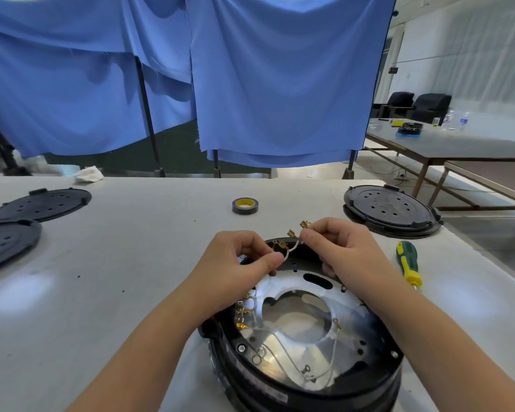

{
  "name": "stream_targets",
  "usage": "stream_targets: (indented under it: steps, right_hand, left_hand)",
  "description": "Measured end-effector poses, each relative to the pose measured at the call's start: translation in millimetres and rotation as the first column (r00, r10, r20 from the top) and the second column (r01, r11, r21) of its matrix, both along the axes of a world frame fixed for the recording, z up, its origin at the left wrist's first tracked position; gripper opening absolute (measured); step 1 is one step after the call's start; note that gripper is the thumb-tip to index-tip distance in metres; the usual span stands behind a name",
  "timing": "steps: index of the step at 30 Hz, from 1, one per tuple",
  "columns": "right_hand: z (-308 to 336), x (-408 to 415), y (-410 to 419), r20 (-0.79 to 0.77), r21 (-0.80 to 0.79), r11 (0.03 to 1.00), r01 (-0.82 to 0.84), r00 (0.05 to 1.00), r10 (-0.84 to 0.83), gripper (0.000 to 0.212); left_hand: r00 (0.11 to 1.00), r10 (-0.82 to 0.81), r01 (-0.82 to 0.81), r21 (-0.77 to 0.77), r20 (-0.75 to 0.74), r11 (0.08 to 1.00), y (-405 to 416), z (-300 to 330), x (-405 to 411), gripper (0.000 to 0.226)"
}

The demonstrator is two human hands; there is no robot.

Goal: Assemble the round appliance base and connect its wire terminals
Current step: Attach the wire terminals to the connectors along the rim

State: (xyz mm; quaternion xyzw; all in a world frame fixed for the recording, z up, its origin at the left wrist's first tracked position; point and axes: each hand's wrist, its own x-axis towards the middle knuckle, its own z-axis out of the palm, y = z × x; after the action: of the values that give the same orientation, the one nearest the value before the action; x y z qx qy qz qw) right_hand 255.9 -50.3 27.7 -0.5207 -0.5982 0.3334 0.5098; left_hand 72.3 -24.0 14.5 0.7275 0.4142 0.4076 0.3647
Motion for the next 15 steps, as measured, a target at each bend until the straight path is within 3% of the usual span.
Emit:
stream_targets:
  steps: [4,7,11,15]
  right_hand:
    - [0,3,1,-0.004,-0.060,0.997,0.047,0.999,-0.047,0.017]
    - [0,5,6,-0.094,-0.165,0.986,-0.012,0.996,-0.004,0.019]
    - [0,8,13,-0.187,-0.306,0.943,-0.129,0.980,0.074,0.013]
    - [3,8,20,-0.161,-0.469,0.859,-0.205,0.976,0.145,0.016]
  left_hand:
    - [0.999,-0.008,0.008,0.010,-0.048,1.000,1,-1,-2,0.015]
    - [0.998,-0.040,0.040,-0.006,-0.049,0.999,1,-1,-2,0.016]
    - [0.996,-0.039,0.047,-0.104,0.077,0.993,3,0,-3,0.036]
    - [0.965,0.112,-0.063,-0.210,0.235,0.976,12,-1,-1,0.024]
